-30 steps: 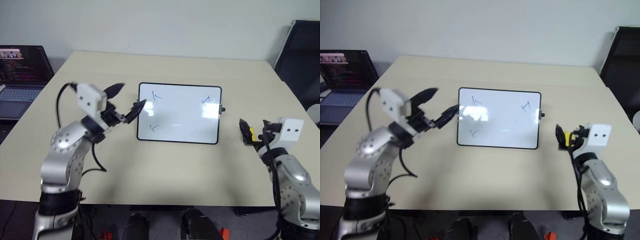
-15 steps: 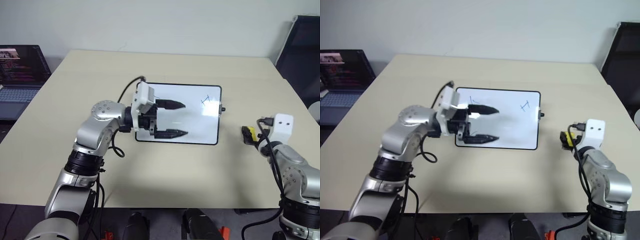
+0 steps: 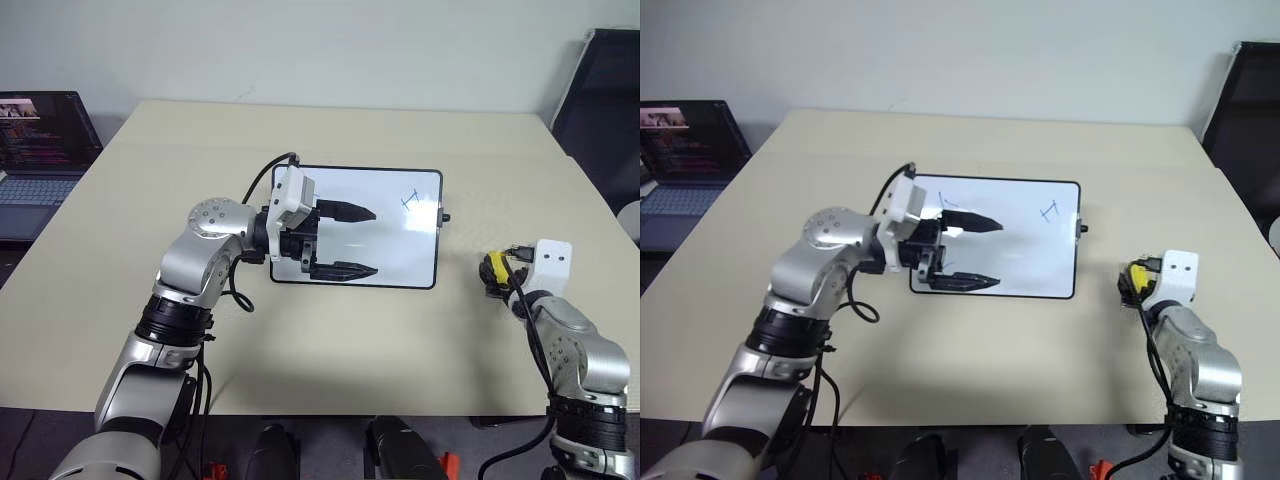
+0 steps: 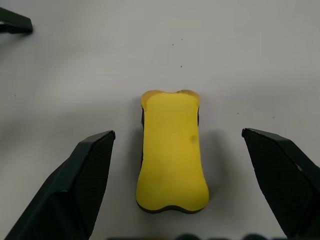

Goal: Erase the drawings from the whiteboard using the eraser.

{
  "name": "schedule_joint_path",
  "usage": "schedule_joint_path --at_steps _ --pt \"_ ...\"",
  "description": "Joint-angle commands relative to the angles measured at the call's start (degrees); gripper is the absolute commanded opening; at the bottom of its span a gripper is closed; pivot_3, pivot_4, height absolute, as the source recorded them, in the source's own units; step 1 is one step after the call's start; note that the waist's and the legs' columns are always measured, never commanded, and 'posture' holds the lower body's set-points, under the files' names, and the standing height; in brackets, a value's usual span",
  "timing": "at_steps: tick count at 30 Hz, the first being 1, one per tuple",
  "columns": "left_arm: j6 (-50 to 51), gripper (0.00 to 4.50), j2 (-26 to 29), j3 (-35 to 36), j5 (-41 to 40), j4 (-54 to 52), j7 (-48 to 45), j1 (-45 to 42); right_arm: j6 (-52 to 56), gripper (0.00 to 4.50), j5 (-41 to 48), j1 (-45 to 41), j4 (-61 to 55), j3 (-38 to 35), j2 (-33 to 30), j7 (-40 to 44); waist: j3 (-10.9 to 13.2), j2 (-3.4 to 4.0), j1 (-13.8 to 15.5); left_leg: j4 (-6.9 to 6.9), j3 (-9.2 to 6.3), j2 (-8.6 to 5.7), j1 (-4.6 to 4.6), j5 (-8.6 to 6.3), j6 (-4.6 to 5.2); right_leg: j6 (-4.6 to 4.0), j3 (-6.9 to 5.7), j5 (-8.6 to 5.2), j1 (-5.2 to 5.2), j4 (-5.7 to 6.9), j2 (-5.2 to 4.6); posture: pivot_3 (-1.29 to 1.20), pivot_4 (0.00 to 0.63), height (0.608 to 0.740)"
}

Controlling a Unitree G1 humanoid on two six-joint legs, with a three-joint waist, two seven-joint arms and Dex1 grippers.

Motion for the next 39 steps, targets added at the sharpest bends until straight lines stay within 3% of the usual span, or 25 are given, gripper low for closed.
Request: schedule_joint_path --at_steps 1,7,8,10,17,26,33,39 --pt "-0.55 4.5 0.21 1.33 -0.04 -1.3 0.23 -0.02 -2.94 4.47 -1.05 -2.03 1.0 0.5 0.07 0.41 0.0 0.0 0.0 0.0 0.0 0.0 0.0 0.0 0.0 0.0 0.0 0.0 0.0 0.0 0.0 0.0 0.15 0.74" --pt "-0.66 4.5 0.37 1.64 0.4 -1.23 0.95 0.24 -5.06 4.47 -2.1 -3.18 3.92 0.96 0.05 0.28 0.0 0.01 0.07 0.0 0.0 0.0 0.0 0.0 0.0 0.0 -0.01 0.0 0.0 0.0 0.0 0.0 0.15 0.74" --pt "-0.57 4.5 0.38 1.7 0.37 -1.37 1.1 0.32 -5.32 4.3 -2.25 -3.32 4.32 0.94 -0.04 0.2 0.0 0.01 0.08 -0.01 0.0 0.0 0.0 0.0 0.0 0.0 -0.01 0.0 0.0 0.0 0.0 0.0 0.15 0.74" --pt "-0.44 4.5 0.45 1.72 0.39 -1.63 1.39 0.56 -5.84 3.85 -2.81 -3.41 5.17 0.93 -0.27 -0.06 0.01 0.01 0.08 -0.01 -0.01 0.0 0.0 0.0 0.0 0.0 -0.01 0.01 0.0 0.0 0.0 0.0 0.15 0.74" --pt "0.07 4.5 0.66 1.77 0.41 -2.43 2.18 1.32 -5.63 1.37 -3.39 -2.93 5.21 0.37 -0.13 -0.14 0.01 0.01 0.06 0.0 -0.01 0.0 0.0 0.0 0.0 -0.01 -0.01 0.01 0.01 0.01 0.0 0.0 0.15 0.74" --pt "5.02 4.5 2.23 4.31 -0.72 -7.29 7.87 5.93 -4.32 1.31 -2.17 -0.67 -0.15 0.45 0.21 0.73 0.01 0.02 0.05 -0.01 -0.03 0.0 0.0 0.0 0.0 -0.02 -0.03 0.01 0.01 0.02 0.0 0.0 0.15 0.74" --pt "11.67 4.5 3.18 9.56 -0.02 -19.02 22.09 15.2 -5.13 1.31 -2.51 5.99 -13.68 4.87 0.03 3.9 0.02 0.03 0.11 0.0 -0.05 0.02 0.0 0.0 0.0 0.01 -0.02 -0.01 0.02 0.02 0.0 0.0 0.15 0.74" --pt "15.26 4.5 1.88 10.86 -0.64 -23.77 29.26 16.22 -1.75 1.31 0.49 8.14 -22.71 6.99 2.76 4.52 0.01 0.03 0.17 0.12 -0.08 0.01 0.01 0.01 -0.02 -0.02 -0.03 -0.03 0.07 0.02 0.0 0.0 0.15 0.74"
